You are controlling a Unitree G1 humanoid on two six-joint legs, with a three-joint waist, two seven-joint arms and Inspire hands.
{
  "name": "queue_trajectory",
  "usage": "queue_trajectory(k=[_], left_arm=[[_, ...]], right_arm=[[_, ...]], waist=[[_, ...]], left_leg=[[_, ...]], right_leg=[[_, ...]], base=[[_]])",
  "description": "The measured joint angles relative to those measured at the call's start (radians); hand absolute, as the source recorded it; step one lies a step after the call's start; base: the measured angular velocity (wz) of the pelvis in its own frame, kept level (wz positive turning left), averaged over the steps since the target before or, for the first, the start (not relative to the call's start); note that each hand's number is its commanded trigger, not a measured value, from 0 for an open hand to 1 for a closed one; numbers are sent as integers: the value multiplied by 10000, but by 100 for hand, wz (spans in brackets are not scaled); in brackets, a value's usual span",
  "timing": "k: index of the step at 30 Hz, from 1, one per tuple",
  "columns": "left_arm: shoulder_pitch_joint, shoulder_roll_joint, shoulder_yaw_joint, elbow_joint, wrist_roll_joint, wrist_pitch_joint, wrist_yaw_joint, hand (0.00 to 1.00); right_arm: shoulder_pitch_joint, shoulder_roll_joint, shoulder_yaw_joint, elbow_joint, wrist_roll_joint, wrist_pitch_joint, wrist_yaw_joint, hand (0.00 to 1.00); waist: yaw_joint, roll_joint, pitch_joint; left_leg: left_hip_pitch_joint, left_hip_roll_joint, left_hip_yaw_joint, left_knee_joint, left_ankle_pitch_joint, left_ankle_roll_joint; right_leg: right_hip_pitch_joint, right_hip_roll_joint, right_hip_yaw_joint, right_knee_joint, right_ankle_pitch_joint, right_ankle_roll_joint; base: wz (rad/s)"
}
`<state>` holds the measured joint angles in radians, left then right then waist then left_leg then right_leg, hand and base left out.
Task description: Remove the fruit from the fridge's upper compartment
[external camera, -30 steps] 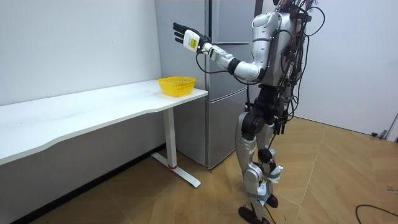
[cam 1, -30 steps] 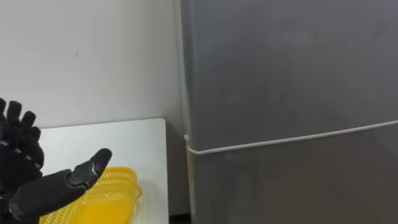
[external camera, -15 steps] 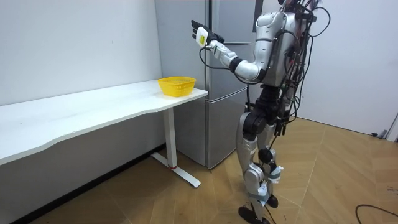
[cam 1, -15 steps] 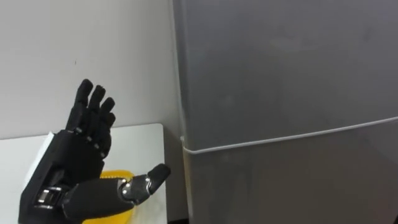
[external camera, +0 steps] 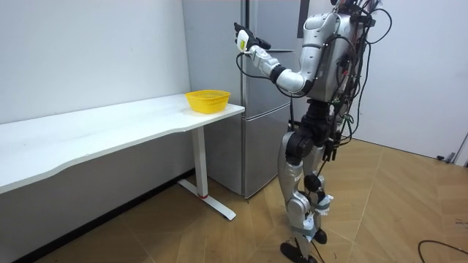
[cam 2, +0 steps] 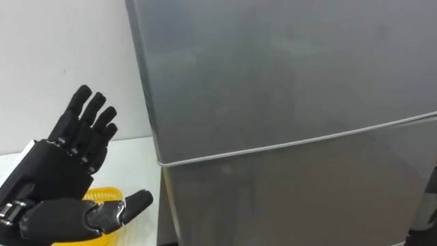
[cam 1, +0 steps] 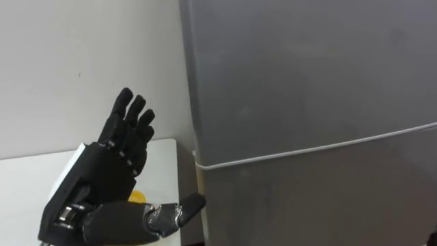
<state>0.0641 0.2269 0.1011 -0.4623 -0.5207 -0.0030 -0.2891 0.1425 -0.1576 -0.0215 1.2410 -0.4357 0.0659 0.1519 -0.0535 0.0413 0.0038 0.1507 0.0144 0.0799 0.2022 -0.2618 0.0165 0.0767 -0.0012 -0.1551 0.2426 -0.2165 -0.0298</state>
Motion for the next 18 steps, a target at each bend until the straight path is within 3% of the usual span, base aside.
queue_trajectory(k=[11, 18], left_arm=[[-289, 38, -287, -10, -14, -13, -455, 0], [-293, 190, -369, -10, -9, -13, -763, 0]], right_arm=[[-81, -48, 9, 40, 112, -114, -79, 0], [-287, -118, 3, 320, 118, -119, -67, 0]], waist=[[-85, 102, 44], [-348, 106, 52]], left_leg=[[17, 44, 28, -17, -1, -1], [15, 56, 36, -44, 0, -2]], right_leg=[[26, 13, 1, -59, 0, 1], [35, 25, 78, -61, 0, 0]], base=[[0], [0]])
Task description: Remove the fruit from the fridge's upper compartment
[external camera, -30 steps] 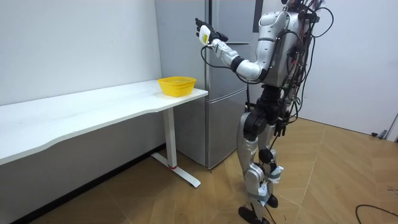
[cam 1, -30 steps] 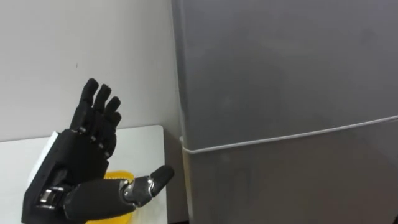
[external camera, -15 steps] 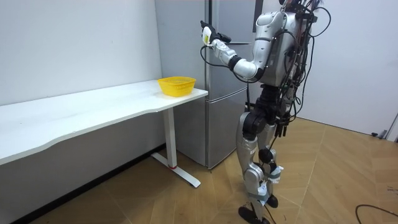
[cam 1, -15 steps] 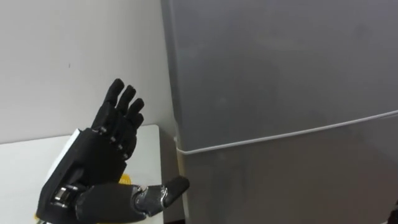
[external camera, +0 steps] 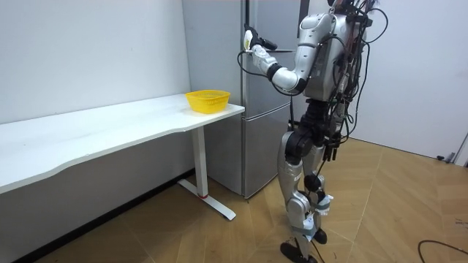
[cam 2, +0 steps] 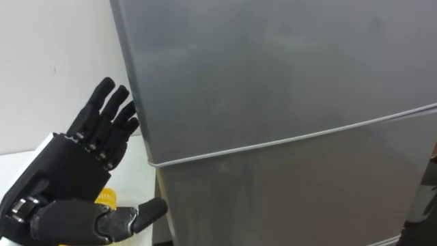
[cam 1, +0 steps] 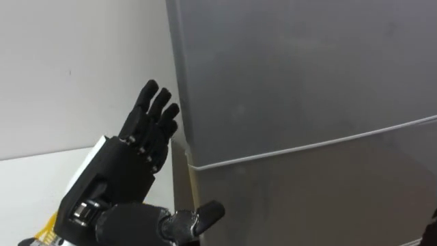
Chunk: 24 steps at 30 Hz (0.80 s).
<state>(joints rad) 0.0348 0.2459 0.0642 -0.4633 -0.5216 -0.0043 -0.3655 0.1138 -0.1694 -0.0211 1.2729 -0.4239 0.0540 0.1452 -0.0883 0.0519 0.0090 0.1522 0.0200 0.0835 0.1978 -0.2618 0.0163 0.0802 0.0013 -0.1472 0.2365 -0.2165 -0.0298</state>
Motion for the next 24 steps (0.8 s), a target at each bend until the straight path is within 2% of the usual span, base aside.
queue_trajectory(k=[14, 15, 16, 17, 18, 21, 22, 23, 24], left_arm=[[0, 93, -204, -2, 137, 0, -300, 0], [0, 93, -206, -2, 137, 0, -310, 49], [0, 94, -210, -2, 136, 0, -329, 53], [0, 94, -218, -2, 136, 0, -346, 98], [0, 94, -226, -2, 136, 0, -355, 100], [1, 94, -179, 0, 136, 0, -326, 100], [1, 93, -164, 3, 136, 0, -291, 14], [1, 110, -51, 13, 136, 0, -265, 0], [1, 128, -50, 12, 132, -5, -263, 0]], right_arm=[[35, -16, 100, 29, -149, 22, -17, 0], [35, -16, 124, 29, -148, 20, -18, 0], [33, -20, 226, 28, -151, 20, -26, 0], [31, -23, 313, 27, -150, 19, -29, 0], [29, -24, 384, 28, -151, 19, -30, 0], [34, -23, 393, 29, -151, 18, -30, 0], [34, -23, 397, 28, -151, 18, -30, 0], [33, -23, 404, 28, -151, 16, -30, 0], [33, -23, 404, 29, -151, 19, -30, 0]], waist=[[-38, -87, 17], [-36, -93, 15], [-33, -103, 8], [-28, -113, 4], [-25, -120, -2], [4, -133, -7], [17, -135, -7], [40, -136, -8], [55, -146, -6]], left_leg=[[-2, -2, 112, -6, 0, 0], [-2, -2, 112, -6, 0, 0], [-2, -2, 112, -5, 0, -1], [-1, -2, 112, -6, 0, -1], [0, -2, 112, -6, 0, -1], [0, -2, 112, -6, 0, -1], [0, -2, 112, -6, 0, -1], [-1, -2, 112, -6, 0, 0], [-1, -2, 112, -6, 0, -1]], right_leg=[[25, 4, 79, -4, -8, 12], [27, 5, 79, -5, -8, 12], [29, 6, 78, -5, -8, 12], [32, 6, 78, -6, -8, 12], [36, 6, 77, -8, -8, 12], [42, 4, 74, -11, -8, 12], [43, 4, 73, -12, -8, 12], [46, 4, 70, -16, -8, 12], [49, 3, 67, -20, -8, 12]], base=[[0], [0], [0], [0], [0], [0], [0], [0], [0]])
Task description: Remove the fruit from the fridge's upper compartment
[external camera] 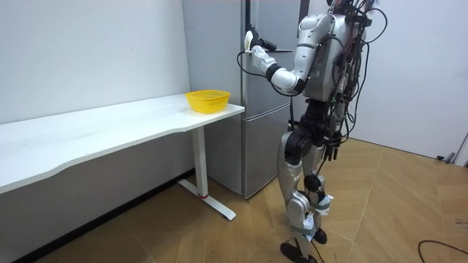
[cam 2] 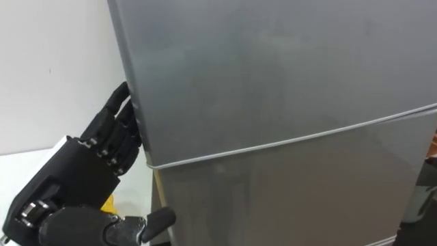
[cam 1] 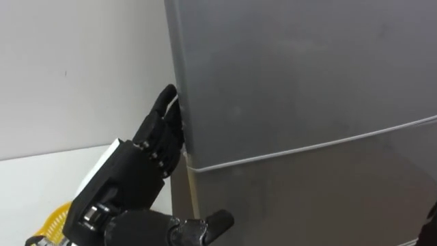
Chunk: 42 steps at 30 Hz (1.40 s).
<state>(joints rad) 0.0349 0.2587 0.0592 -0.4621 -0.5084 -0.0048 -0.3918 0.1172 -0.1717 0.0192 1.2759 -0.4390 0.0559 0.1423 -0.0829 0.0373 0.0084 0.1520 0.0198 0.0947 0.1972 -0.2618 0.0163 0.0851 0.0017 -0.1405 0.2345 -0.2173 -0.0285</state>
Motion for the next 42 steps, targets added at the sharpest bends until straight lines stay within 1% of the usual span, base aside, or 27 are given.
queue_trajectory(k=[4, 7, 11, 16, 19, 20, 26, 35, 42], left_arm=[[12, -1, -92, -6, -143, -37, 44, 0], [15, 88, -299, -7, -492, -23, 29, 0], [14, 82, -514, -7, -503, -11, -251, 0], [14, 87, -432, -7, -909, 58, -328, 0], [14, 93, -426, -7, -1364, 182, -344, 0], [14, 103, -429, -6, -1600, 231, -344, 0], [14, 214, -430, -7, -2086, 289, -371, 0], [12, 217, -435, -10, -2095, 287, -448, 0], [11, 203, -517, -15, -2097, 257, -483, 0]], right_arm=[[-9, -11, 10, 60, -6, -7, -114, 0], [17, -11, 80, 94, -5, 8, -254, 0], [32, -12, 78, 77, -6, 39, -296, 0], [32, -38, 72, 52, -3, 100, -101, 0], [31, -60, 76, 52, 11, 103, -48, 0], [27, -65, 77, 52, 11, 103, 15, 0], [25, -77, 76, 69, 6, 103, 100, 0], [-4, -101, 76, 75, -8, 108, 121, 0], [-53, -113, 108, 127, -14, 114, 11, 0]], waist=[[59, -22, -7], [57, -12, -6], [31, 12, -17], [37, 16, -32], [37, 13, -33], [36, 8, -30], [34, 0, -27], [34, -62, -58], [-27, -46, -67]], left_leg=[[2, -4, -8, 0, 0, 0], [26, -13, -16, 3, 0, 0], [97, -10, 22, 0, 0, 0], [84, 6, 87, 0, 0, 0], [95, 5, 93, -2, 0, 0], [98, 5, 93, -4, 0, 0], [91, 7, 94, 1, 0, 0], [72, 5, 101, 6, 0, 1], [-9, 1, 102, 51, -2, 0]], right_leg=[[73, 2, -24, -117, 21, 30], [119, 2, -78, -142, 28, 41], [112, -3, -25, -144, 30, 44], [35, -3, -6, -128, 30, 43], [64, -15, -3, -125, 30, 44], [117, -22, -4, -127, 30, 44], [110, -24, -7, -136, 30, 44], [5, -17, 15, -117, 30, 44], [8, -30, 4, -146, 43, 59]], base=[[4], [4], [-4], [-2], [0], [0], [0], [0], [1]])
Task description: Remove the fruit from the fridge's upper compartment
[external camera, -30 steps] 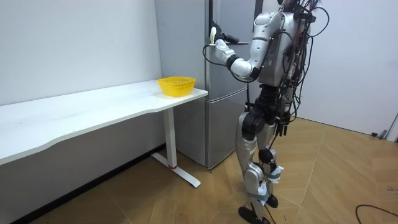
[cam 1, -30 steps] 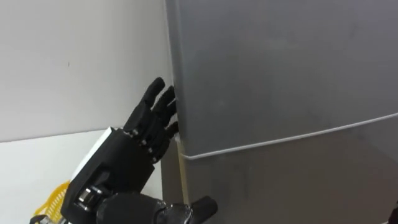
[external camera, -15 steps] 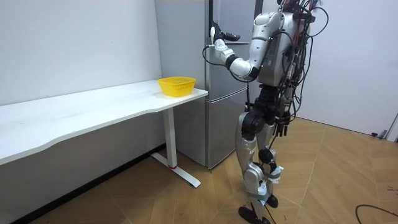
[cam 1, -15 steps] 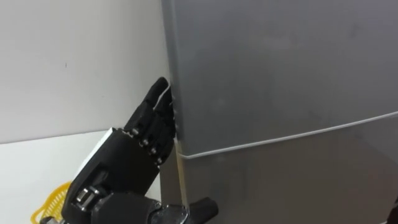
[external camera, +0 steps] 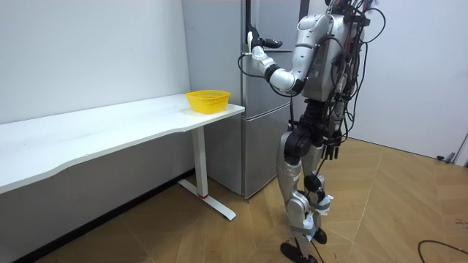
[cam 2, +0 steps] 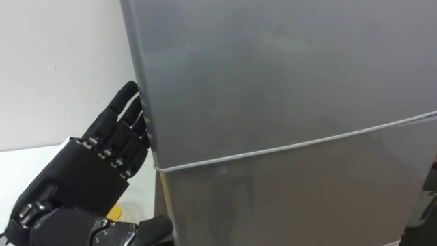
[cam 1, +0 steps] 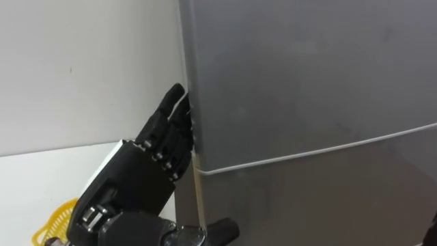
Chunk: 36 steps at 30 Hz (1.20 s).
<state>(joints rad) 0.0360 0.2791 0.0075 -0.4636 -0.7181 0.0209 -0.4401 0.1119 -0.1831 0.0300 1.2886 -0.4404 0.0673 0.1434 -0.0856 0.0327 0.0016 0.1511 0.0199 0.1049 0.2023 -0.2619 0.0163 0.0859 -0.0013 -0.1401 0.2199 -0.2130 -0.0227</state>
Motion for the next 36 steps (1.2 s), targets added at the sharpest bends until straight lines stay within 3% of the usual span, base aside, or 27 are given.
queue_trajectory(k=[11, 12, 13, 14, 22, 23, 24, 26, 28, 29, 33, 36], left_arm=[[1, 3, -14, 1, -217, -11, 100, 0], [1, 4, -26, 1, -270, -11, 110, 31], [1, 4, -28, 1, -292, -11, 111, 76], [1, 4, -46, 0, -350, -11, 118, 100], [1, 12, 52, 0, -363, -60, 599, 98], [1, 18, 45, -44, -364, -77, 595, 87], [0, 18, 35, -72, -364, -80, 595, 69], [-12, 10, 27, -71, -371, -92, 606, 65], [-108, -2, -18, -70, -377, -149, 608, 40], [-307, -7, -160, -71, -376, -153, 608, 0], [-1316, -7, -1289, -91, -706, -257, 88, 0], [-1591, -10, -1884, -352, -1045, -254, -686, 0]], right_arm=[[-94, -12, 81, -13, -24, -2, 131, 0], [-97, -21, 82, -16, -24, -2, 133, 0], [-98, -26, 81, -16, -25, -2, 135, 0], [-99, -39, 82, -27, -24, 0, 147, 0], [-143, -70, 271, -57, -368, 12, 352, 0], [-151, -70, 271, -58, -368, 26, 393, 0], [-157, -70, 274, -75, -368, 63, 427, 0], [-183, -70, 275, -86, -369, 148, 440, 0], [-183, -70, 286, -87, -402, 183, 449, 0], [-173, -69, 290, -74, -423, 194, 470, 0], [-245, -66, 296, -101, -449, 203, 509, 0], [-310, -69, 295, -279, -448, 208, 517, 0]], waist=[[-170, 111, 31], [-170, 126, 35], [-170, 133, 34], [-170, 153, 30], [-120, 192, 15], [-120, 195, 15], [-120, 200, 14], [-127, 233, 15], [-184, 245, 17], [-186, 243, 18], [-270, 236, 20], [-546, 207, 38]], left_leg=[[-56, -11, 48, 13, 0, 1], [-67, -11, 77, 25, 0, 1], [-74, -12, 93, 27, 0, 2], [-92, -12, 139, 29, 0, 2], [-211, -50, 316, 46, 12, 24], [-211, -67, 320, 47, 13, 25], [-209, -88, 328, 48, 14, 27], [-206, -120, 354, 49, 16, 30], [-203, -148, 392, 50, 17, 33], [-204, -160, 416, 52, 18, 35], [-166, -176, 594, 43, 18, 36], [-118, -142, 827, 26, 18, 36]], right_leg=[[-14, -24, 39, 2, 80, 39], [-47, -29, 44, 2, 85, 44], [-58, -32, 44, 2, 86, 45], [-77, -37, 45, 2, 88, 49], [-183, -89, 92, -7, 128, 112], [-185, -85, 118, -9, 141, 133], [-187, -83, 145, -9, 153, 154], [-202, -96, 228, -9, 181, 199], [-202, -118, 319, -4, 199, 229], [-205, -130, 353, 3, 211, 249], [-189, -132, 577, 2, 238, 291], [-213, -103, 627, 4, 238, 291]], base=[[1], [0], [0], [0], [2], [-3], [-4], [-7], [-3], [0], [-17], [-18]])
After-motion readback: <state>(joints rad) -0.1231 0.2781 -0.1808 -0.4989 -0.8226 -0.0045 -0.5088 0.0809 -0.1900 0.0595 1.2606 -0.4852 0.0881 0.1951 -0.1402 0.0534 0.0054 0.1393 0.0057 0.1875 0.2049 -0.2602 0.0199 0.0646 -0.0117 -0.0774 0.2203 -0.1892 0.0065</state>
